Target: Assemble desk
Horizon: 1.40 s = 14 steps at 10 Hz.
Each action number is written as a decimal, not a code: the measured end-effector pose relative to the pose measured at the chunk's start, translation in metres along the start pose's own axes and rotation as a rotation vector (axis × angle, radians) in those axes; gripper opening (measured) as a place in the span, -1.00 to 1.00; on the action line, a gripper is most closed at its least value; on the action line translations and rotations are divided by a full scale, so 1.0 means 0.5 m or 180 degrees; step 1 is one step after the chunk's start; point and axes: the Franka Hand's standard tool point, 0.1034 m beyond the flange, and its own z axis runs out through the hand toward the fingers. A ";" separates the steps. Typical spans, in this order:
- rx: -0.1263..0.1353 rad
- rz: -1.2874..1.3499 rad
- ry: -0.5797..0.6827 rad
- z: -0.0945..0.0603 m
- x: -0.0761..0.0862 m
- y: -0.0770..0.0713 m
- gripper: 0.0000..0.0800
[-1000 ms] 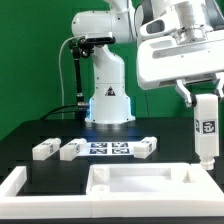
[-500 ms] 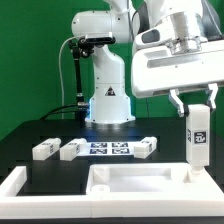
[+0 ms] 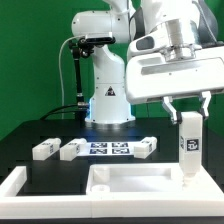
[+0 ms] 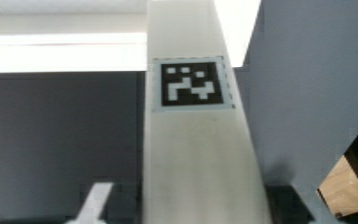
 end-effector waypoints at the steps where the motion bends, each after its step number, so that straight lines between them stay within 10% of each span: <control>1: 0.0008 0.0017 -0.0001 0.004 -0.003 -0.005 -0.27; 14: 0.0005 0.0030 0.0104 0.030 -0.018 -0.009 -0.27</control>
Offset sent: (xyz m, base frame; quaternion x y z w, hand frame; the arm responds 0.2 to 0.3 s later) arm 0.0073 -0.0001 -0.0057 -0.0260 0.0125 0.0000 0.9996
